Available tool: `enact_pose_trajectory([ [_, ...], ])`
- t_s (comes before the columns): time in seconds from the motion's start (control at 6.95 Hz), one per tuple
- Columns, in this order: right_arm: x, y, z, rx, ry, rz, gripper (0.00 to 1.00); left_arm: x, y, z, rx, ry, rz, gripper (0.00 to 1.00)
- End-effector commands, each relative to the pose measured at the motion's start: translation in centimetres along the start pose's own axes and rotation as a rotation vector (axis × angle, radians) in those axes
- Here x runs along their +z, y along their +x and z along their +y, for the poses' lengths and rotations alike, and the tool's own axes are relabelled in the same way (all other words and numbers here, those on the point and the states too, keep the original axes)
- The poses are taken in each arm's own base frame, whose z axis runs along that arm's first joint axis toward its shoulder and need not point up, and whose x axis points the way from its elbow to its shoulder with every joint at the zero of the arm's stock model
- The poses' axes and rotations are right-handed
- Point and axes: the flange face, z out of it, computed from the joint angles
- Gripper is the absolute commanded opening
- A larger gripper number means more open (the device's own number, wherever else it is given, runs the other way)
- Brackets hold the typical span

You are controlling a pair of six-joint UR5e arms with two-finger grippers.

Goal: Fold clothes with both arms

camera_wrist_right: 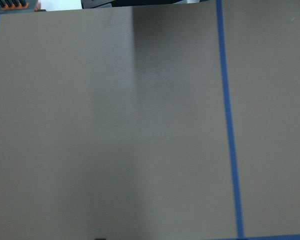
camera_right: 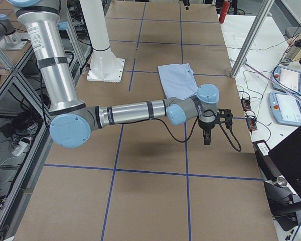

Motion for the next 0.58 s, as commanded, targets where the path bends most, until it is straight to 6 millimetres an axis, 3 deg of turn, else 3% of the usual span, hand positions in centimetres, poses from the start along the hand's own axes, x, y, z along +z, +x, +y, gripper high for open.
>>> enact_pose_trajectory([
  [0.0, -2.1, 7.0, 1.9, -0.107, -0.099, 0.04, 1.0, -2.2, -12.0, 0.8, 0.081, -0.052, -0.076, 1.0],
  [0.29, -1.2, 8.0, 5.7, -0.076, -0.135, -0.016, 1.0, -0.5, -14.1, 2.4, -0.104, -0.254, -0.047, 1.0],
  [0.43, -0.2, 8.5, 6.0, -0.073, -0.152, -0.018, 1.0, -0.8, -14.0, 3.0, -0.117, -0.335, -0.057, 1.0],
])
